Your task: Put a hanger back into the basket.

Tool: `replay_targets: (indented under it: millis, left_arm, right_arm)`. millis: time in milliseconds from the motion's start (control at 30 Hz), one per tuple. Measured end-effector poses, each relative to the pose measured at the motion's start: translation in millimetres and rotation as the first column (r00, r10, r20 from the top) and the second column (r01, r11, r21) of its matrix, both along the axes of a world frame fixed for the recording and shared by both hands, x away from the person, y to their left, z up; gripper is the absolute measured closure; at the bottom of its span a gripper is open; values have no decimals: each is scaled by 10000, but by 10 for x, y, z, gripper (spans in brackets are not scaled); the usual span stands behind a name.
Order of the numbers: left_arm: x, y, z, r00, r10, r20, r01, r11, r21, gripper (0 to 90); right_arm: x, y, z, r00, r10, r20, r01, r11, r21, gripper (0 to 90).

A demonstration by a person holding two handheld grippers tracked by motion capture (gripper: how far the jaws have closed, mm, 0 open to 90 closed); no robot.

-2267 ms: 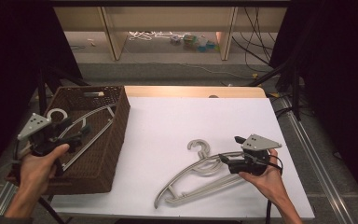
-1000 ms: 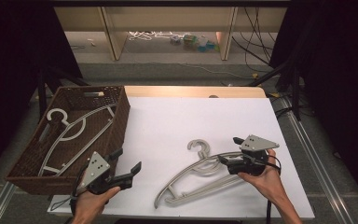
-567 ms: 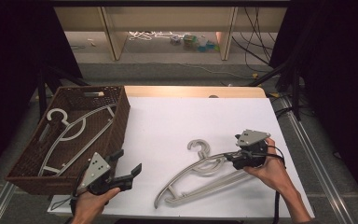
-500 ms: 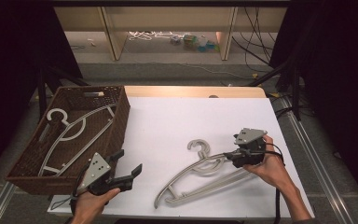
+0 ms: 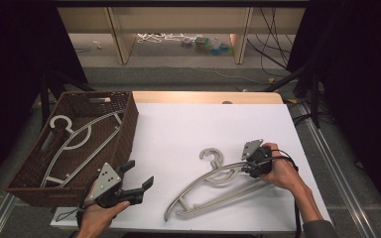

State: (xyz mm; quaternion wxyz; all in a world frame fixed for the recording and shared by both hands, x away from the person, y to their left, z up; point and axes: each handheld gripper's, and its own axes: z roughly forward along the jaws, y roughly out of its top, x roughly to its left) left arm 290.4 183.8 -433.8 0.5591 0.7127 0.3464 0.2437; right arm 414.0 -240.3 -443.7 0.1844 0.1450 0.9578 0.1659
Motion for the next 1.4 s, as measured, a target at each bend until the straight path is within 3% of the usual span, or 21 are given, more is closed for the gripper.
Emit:
replay_targets:
  millis: [200,367,567,700,933,1000,1033,1067,1100,1167,1233,1300,1333,1400]
  left_arm:
    - [3,-6,-5,10000,6,-51,-6,10000,-53,191]
    - [1,-7,-6,10000,9,-38,-9,10000,-29,191]
    - [4,-6,-8,10000,-60,-66,61,10000,45,191]
    - [6,-18,-14,9999,-83,-104,84,9999,111,191]
    - [8,-41,-26,9997,-193,-135,196,9996,212,191]
    - [10,-41,-28,9996,-212,-160,216,9995,219,191]
    - [13,-42,-32,9996,-220,-202,225,9994,256,191]
    - [19,-48,-40,9995,-262,-199,266,9995,170,191]
    - [18,-46,-38,9991,-342,-261,350,9989,300,194]
    - [28,-56,-50,9978,-570,-344,579,9980,249,264]
    - [36,-86,-61,9969,-646,-439,656,9976,226,255]
    - [41,-124,-64,9964,-689,-487,703,9971,289,245]
    - [55,-142,-61,9964,-733,-434,749,9965,361,238]
    - [98,-194,-49,9953,-770,-588,791,9963,340,234]
  right_arm:
    - [19,23,-49,9992,393,-2,-393,9989,-273,622]
    - [11,45,-80,9958,873,-265,-887,9943,-593,686]
    - [35,71,-129,9940,1076,-177,-1089,9891,-990,720]
    - [58,72,-140,9875,1574,101,-1545,9783,-1379,778]
    - [-8,89,-85,9578,2794,669,-2590,9405,-2199,816]
    - [-49,70,-34,9516,2935,912,-2668,9362,-2289,821]
    - [-81,59,-19,9550,2801,974,-2537,9417,-2210,822]
    - [-94,47,17,9448,3070,1144,-2752,9332,-2312,823]
    - [-115,37,33,9450,3045,1192,-2723,9346,-2287,824]
    - [-156,9,83,9401,3118,1376,-2772,9345,-2235,825]
    - [-176,-12,149,9219,3467,1731,-3008,9218,-2446,825]
    - [-217,-24,203,9175,3465,1956,-2991,9248,-2352,825]
    - [-235,-36,246,9069,3599,2193,-3036,9187,-2525,825]
    - [-266,-47,285,9085,3518,2253,-2924,9207,-2586,825]
